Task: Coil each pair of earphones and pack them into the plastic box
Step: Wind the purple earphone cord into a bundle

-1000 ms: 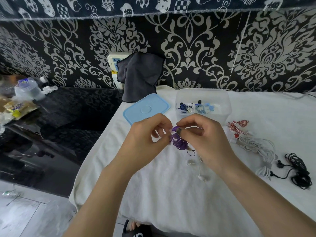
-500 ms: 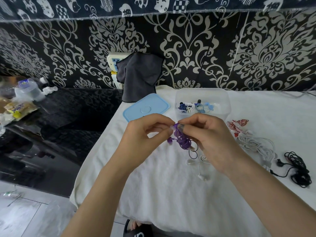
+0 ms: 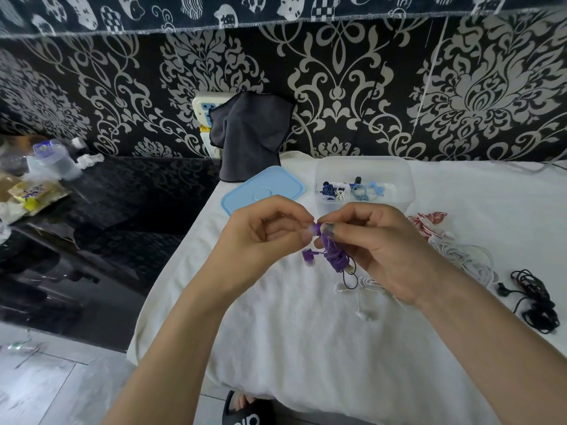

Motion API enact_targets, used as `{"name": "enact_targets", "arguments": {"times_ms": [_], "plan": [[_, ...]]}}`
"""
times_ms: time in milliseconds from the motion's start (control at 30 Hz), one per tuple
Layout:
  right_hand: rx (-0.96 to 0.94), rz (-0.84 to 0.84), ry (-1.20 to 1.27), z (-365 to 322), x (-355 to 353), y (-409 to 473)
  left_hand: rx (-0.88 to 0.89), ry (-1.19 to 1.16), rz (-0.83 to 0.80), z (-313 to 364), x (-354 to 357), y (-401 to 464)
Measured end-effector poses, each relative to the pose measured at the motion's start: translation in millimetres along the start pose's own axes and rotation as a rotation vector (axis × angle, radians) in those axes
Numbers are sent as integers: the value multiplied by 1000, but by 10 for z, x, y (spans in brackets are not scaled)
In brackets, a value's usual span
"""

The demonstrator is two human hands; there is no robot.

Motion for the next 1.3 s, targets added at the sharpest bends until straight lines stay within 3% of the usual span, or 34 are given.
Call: {"name": "enact_targets", "arguments": {"times_ms": [333, 767, 1300], "plan": [[63, 25, 92, 46, 51, 8, 19, -55, 14, 79, 42, -1], [-35, 35, 104, -2, 62, -1, 31, -148, 37, 78, 78, -1], [-96, 70, 102, -33, 48, -3, 81, -99, 113, 96, 102, 14]]}}
Point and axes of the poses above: each hand's wrist, its own y-axis towards the middle knuckle, its own x-axis out of the palm, z = x × y, the point moved 4 cm from there along y, towards the middle knuckle
